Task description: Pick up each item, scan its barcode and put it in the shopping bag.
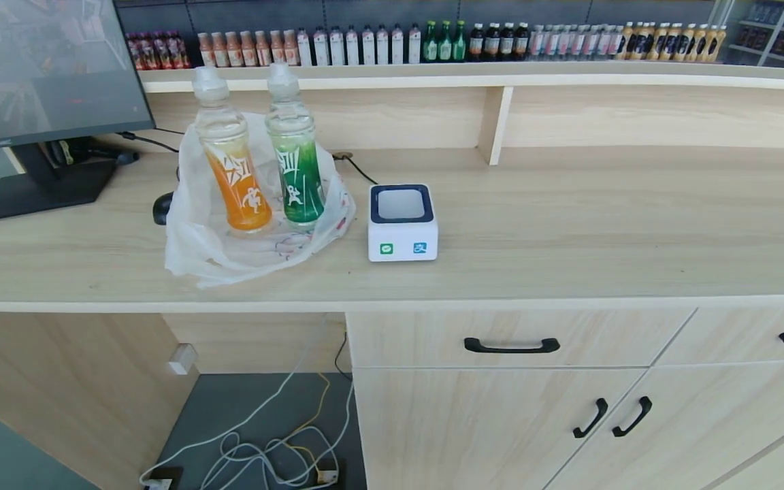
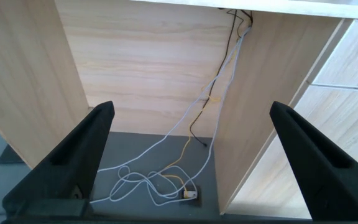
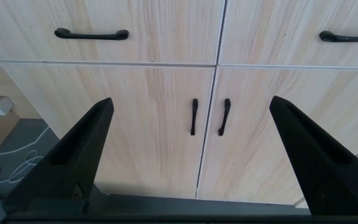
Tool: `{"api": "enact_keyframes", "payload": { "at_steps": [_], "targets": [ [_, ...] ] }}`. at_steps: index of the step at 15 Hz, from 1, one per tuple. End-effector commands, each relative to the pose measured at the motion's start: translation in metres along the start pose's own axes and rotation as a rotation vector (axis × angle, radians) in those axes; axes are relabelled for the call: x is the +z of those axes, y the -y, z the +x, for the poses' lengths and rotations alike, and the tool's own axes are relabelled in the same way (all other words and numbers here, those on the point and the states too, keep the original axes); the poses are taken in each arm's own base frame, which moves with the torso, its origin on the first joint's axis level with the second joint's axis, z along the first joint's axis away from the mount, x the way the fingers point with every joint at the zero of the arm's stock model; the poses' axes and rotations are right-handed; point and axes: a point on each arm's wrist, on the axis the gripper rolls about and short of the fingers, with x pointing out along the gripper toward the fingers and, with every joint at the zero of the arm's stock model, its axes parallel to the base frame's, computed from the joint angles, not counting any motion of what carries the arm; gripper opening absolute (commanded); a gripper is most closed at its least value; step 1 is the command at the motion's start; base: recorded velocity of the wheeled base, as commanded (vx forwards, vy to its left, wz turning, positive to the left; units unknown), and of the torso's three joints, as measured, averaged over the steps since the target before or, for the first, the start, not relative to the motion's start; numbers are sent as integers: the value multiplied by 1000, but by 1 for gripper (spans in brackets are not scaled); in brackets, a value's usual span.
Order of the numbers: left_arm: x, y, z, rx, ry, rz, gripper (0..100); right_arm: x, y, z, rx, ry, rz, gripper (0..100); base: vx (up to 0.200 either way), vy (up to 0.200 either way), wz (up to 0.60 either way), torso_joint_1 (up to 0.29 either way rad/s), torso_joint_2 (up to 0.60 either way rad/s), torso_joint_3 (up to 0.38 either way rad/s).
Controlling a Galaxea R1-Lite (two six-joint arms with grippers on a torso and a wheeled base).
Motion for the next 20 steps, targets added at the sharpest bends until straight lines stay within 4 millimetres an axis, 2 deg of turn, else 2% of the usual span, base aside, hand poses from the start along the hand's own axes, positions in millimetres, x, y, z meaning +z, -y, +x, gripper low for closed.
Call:
{"api": "enact_keyframes", "payload": {
  "at_steps": [1, 2, 20],
  "targets": [
    [0, 0, 0, 1, 1, 0, 100, 0, 0, 0, 1, -1, 0, 100, 0, -200, 0, 2, -2, 7],
    [0, 0, 0, 1, 1, 0, 100, 0, 0, 0, 1, -1, 0, 100, 0, -200, 0, 7, -2, 2],
    [0, 0, 0, 1, 1, 0, 100, 0, 0, 0, 0, -1, 3, 100, 0, 0, 0, 0, 0, 0]
  ]
}}
